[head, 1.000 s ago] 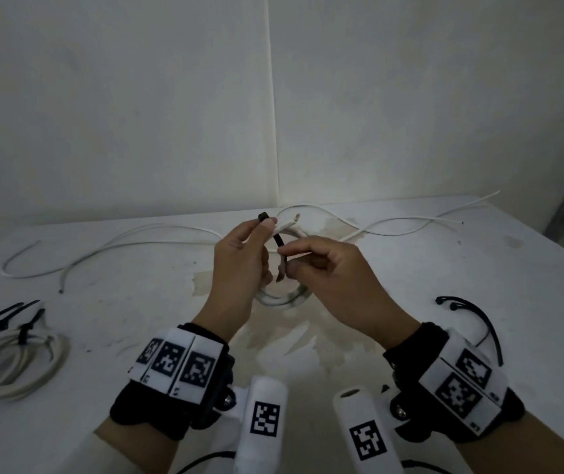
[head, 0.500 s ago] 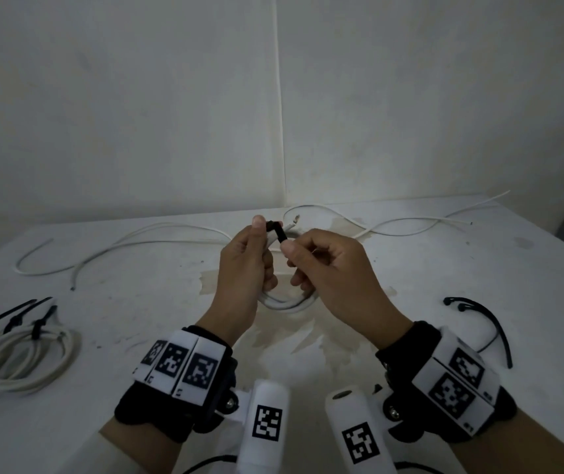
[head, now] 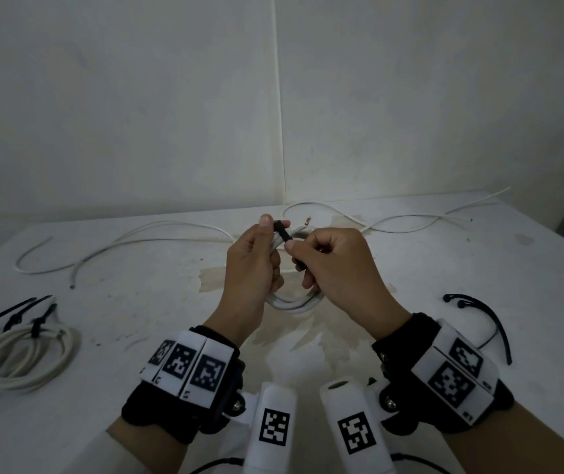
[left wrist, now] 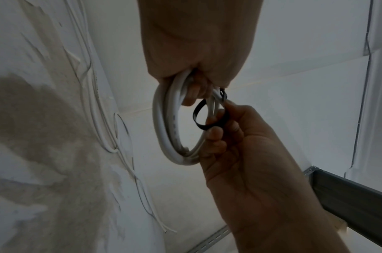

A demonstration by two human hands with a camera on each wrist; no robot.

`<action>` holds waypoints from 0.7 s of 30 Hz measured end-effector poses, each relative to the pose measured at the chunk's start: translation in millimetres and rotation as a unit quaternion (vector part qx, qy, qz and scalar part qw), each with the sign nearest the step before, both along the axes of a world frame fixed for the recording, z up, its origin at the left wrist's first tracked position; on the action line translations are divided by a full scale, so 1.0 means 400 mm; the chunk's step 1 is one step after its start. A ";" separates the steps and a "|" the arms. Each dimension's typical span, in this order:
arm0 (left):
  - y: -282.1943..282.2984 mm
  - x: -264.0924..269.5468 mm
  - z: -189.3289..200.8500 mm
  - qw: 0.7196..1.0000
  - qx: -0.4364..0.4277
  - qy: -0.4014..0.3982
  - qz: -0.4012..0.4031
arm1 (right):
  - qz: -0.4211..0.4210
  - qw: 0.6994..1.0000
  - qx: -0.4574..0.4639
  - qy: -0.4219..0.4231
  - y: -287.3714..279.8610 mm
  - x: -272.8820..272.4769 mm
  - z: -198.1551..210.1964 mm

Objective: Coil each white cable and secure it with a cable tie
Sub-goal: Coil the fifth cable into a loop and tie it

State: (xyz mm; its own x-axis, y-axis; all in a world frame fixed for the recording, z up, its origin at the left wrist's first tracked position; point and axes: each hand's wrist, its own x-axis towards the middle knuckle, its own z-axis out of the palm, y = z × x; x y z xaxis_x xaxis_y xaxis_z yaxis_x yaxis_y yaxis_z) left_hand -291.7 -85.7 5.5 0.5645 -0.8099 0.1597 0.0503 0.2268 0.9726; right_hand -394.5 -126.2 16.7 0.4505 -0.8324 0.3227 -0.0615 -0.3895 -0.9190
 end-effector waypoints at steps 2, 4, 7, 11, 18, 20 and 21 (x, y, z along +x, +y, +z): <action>-0.001 -0.002 -0.001 1.000 0.001 0.003 0.000 | -0.008 1.000 -0.001 -0.003 0.001 0.000 -0.001; 0.000 -0.002 -0.002 1.000 0.002 0.001 0.001 | -0.010 1.000 -0.005 -0.006 0.001 0.001 0.000; 0.001 -0.003 -0.003 1.000 0.000 -0.007 0.001 | -0.006 1.000 -0.005 -0.010 0.002 0.000 0.001; 0.002 -0.007 -0.001 1.000 -0.004 -0.019 0.000 | 0.005 1.000 -0.013 -0.007 0.004 0.001 -0.001; 0.004 -0.006 0.014 0.999 -0.007 -0.038 -0.008 | -0.027 0.999 -0.030 -0.036 0.006 0.020 0.000; 0.005 0.005 0.026 0.999 -0.021 -0.024 0.004 | -0.004 0.999 -0.038 -0.032 0.016 0.020 -0.004; 0.006 0.009 0.030 0.999 -0.027 -0.017 0.008 | 0.003 0.999 -0.044 -0.029 0.021 0.020 -0.007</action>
